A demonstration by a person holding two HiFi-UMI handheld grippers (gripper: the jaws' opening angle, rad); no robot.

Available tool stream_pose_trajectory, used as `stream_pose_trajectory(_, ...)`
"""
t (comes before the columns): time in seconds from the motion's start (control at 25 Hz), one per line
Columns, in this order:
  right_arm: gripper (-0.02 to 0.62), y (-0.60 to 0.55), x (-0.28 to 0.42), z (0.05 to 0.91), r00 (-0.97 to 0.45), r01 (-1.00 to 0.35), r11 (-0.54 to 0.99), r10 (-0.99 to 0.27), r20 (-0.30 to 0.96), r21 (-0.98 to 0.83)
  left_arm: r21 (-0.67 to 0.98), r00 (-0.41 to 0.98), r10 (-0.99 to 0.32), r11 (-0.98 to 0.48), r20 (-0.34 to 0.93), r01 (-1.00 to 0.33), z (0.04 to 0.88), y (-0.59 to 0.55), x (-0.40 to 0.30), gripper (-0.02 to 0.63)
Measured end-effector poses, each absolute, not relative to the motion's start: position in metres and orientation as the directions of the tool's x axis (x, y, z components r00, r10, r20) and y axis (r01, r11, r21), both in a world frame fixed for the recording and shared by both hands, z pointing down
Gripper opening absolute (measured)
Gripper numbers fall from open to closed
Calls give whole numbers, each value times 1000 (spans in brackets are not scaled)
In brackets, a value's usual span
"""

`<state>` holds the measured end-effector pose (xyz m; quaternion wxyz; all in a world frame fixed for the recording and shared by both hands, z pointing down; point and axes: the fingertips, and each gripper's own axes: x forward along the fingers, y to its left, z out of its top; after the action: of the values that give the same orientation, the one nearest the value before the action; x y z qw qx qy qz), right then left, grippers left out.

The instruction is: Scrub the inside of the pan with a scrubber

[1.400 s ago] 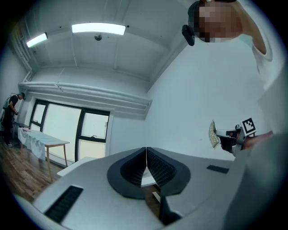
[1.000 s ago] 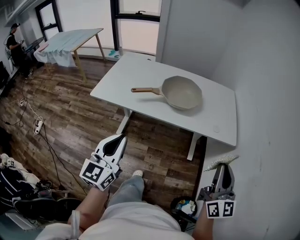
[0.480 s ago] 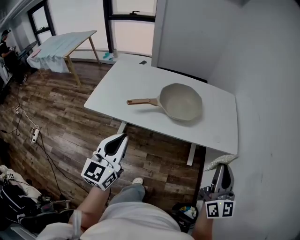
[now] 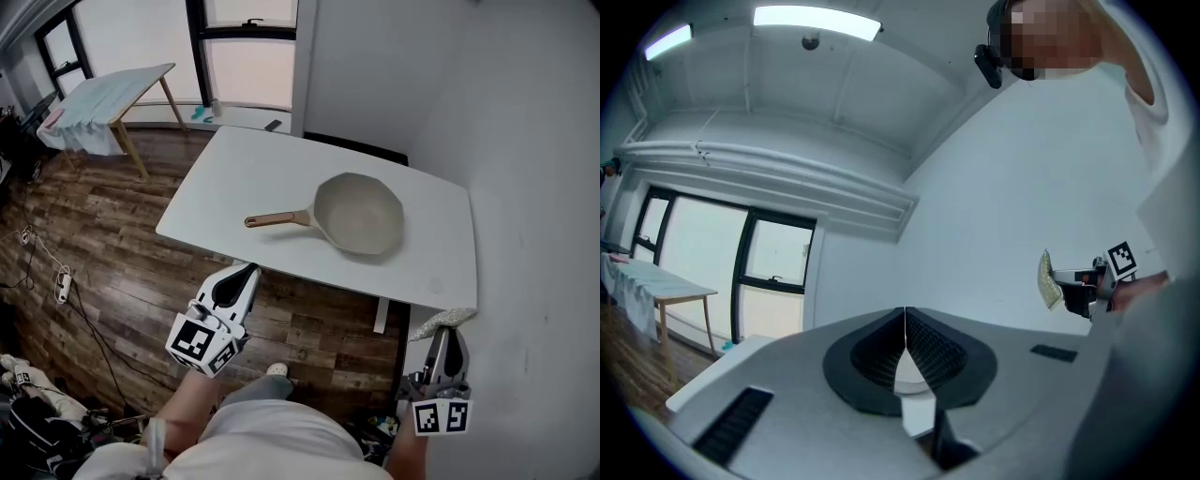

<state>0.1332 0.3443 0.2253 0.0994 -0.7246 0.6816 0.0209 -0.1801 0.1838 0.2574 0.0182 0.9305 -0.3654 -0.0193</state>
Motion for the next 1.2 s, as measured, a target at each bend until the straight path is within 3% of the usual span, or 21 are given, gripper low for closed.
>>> stream_pose_trajectory(0.68,28,255,133,219,120,-990,-103,-977,-174,-101,22,748,-661,-750,-58,-661,252,81,-177,14)
stream_pose_trajectory(1.2,29,246,120,221,140,-988,-127,-979,-149,-93,48,768,-638,-770,-52,-637,258,63,-183,14)
